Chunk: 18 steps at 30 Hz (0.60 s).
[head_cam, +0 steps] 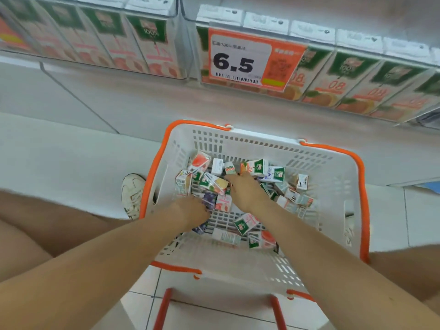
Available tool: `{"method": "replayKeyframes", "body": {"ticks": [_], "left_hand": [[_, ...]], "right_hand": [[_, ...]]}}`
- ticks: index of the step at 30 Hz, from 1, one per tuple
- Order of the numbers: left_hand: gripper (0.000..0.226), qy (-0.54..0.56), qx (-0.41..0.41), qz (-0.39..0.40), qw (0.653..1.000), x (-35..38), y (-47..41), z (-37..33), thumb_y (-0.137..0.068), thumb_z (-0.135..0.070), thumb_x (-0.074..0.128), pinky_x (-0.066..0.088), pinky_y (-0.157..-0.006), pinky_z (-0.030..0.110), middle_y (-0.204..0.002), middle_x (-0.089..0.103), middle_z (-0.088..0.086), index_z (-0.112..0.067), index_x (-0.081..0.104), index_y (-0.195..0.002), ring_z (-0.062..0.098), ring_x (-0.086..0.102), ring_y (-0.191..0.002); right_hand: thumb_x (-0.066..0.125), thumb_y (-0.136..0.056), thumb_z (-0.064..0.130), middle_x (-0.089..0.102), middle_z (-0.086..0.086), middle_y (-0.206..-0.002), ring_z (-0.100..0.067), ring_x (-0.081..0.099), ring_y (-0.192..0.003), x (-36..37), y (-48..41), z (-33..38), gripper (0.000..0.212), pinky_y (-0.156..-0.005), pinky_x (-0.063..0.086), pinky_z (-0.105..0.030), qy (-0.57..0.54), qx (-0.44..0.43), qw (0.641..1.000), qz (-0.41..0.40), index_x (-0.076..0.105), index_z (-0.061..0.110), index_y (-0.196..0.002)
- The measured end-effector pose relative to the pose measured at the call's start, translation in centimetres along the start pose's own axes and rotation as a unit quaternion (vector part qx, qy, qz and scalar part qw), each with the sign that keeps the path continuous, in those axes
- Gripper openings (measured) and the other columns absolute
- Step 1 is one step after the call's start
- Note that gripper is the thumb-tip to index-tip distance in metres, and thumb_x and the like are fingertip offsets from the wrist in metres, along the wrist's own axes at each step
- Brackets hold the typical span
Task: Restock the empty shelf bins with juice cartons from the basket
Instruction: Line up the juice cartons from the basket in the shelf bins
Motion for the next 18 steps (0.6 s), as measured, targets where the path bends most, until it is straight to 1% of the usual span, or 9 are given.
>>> {"method": "replayKeyframes", "body": {"ticks": [1, 3, 5, 9, 11, 12, 14, 15, 18], "left_hand": [[0.048, -0.003, 0.008, 0.001, 1.0, -0.1, 0.1, -0.3, -0.104, -0.007, 0.057, 0.046, -0.111, 0.051, -0.157, 0.05, 0.012, -0.012, 0.049, -0.151, 0.035, 0.051, -0.138], [0.051, -0.023, 0.019, 0.004, 1.0, -0.6, 0.4, -0.8, -0.104, -0.005, 0.057, 0.045, -0.112, 0.051, -0.162, 0.037, 0.015, -0.009, 0.045, -0.154, 0.04, 0.044, -0.14], [0.047, -0.052, 0.011, 0.004, 0.999, -1.3, 0.7, -0.7, -0.105, -0.008, 0.057, 0.046, -0.11, 0.051, -0.163, 0.032, 0.017, -0.009, 0.049, -0.152, 0.041, 0.04, -0.141], [0.04, -0.02, -0.019, 0.03, 0.999, -1.8, 1.8, 0.5, -0.1, -0.005, 0.065, 0.051, -0.106, 0.05, -0.154, 0.045, 0.014, -0.009, 0.062, -0.139, 0.036, 0.046, -0.136], [0.037, 0.007, -0.03, 0.024, 0.999, -2.6, 2.8, 1.0, -0.096, -0.007, 0.067, 0.055, -0.093, 0.045, -0.14, 0.055, 0.011, -0.013, 0.064, -0.133, 0.032, 0.058, -0.122], [0.033, 0.015, -0.039, 0.02, 0.999, -2.9, 3.2, 1.4, -0.095, -0.01, 0.067, 0.056, -0.081, 0.041, -0.131, 0.06, 0.009, -0.015, 0.065, -0.128, 0.029, 0.063, -0.111], [0.028, 0.063, -0.072, 0.013, 0.995, -3.3, 4.0, 2.5, -0.092, -0.018, 0.068, 0.046, -0.06, 0.033, -0.112, 0.065, 0.004, -0.016, 0.063, -0.12, 0.024, 0.064, -0.09], [0.029, 0.104, -0.091, 0.002, 0.99, -3.6, 4.3, 3.1, -0.091, -0.023, 0.069, 0.043, -0.057, 0.031, -0.105, 0.064, 0.002, -0.016, 0.061, -0.118, 0.022, 0.064, -0.085], [0.041, 0.256, -0.128, -0.043, 0.957, -4.4, 5.2, 5.0, -0.089, -0.038, 0.073, 0.051, -0.068, 0.036, -0.103, 0.06, 0.001, -0.018, 0.053, -0.119, 0.024, 0.062, -0.09]], "right_hand": [[0.053, -0.099, 0.001, 0.031, -0.03, -0.157, -0.046, 0.061, -0.113, -0.1, 0.2, 0.1, 0.06, -0.087, 0.056, -0.045, 0.019, 0.003, 1.0, -0.006, 0.047, 0.025, -0.153], [0.056, -0.095, -0.004, 0.025, -0.03, -0.16, -0.043, 0.067, -0.094, -0.4, 0.7, 0.7, 0.061, -0.069, 0.055, -0.043, 0.063, 0.0, 0.998, -0.011, 0.047, 0.024, -0.148], [0.059, -0.092, -0.006, 0.033, -0.032, -0.152, -0.04, 0.067, -0.085, -0.8, 1.0, 1.0, 0.057, -0.06, 0.049, -0.041, 0.095, -0.005, 0.995, -0.019, 0.046, 0.021, -0.14], [0.061, -0.098, 0.005, 0.061, -0.022, -0.117, -0.036, 0.066, -0.08, -1.8, 1.6, 1.5, 0.03, -0.058, 0.047, -0.04, 0.121, -0.02, 0.991, -0.046, 0.048, 0.014, -0.123], [0.058, -0.091, -0.006, 0.065, -0.014, -0.094, -0.031, 0.057, -0.069, -2.3, 2.0, 1.6, 0.034, -0.057, 0.045, -0.038, 0.15, -0.017, 0.987, -0.061, 0.051, 0.011, -0.119], [0.057, -0.089, -0.008, 0.061, -0.01, -0.083, -0.03, 0.053, -0.066, -2.7, 2.2, 1.5, 0.035, -0.056, 0.044, -0.036, 0.154, -0.011, 0.985, -0.071, 0.051, 0.01, -0.119], [0.058, -0.092, 0.001, 0.05, -0.005, -0.071, -0.029, 0.052, -0.063, -3.8, 2.8, 1.3, 0.036, -0.051, 0.041, -0.033, 0.123, -0.001, 0.987, -0.1, 0.048, 0.01, -0.125], [0.061, -0.093, 0.008, 0.049, -0.003, -0.068, -0.028, 0.053, -0.062, -4.3, 3.1, 0.9, 0.038, -0.048, 0.039, -0.031, 0.09, 0.009, 0.989, -0.114, 0.046, 0.011, -0.128], [0.068, -0.084, 0.018, 0.06, -0.006, -0.07, -0.024, 0.061, -0.062, -6.1, 4.7, -1.5, 0.041, -0.046, 0.049, -0.033, -0.036, 0.081, 0.984, -0.153, 0.051, 0.013, -0.121]]}}
Point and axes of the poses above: each hand's wrist, its own y-axis away from the middle knuckle, its own x-axis out of the palm, z = x × y, the point moved 10 cm from there along -y, towards the middle knuckle
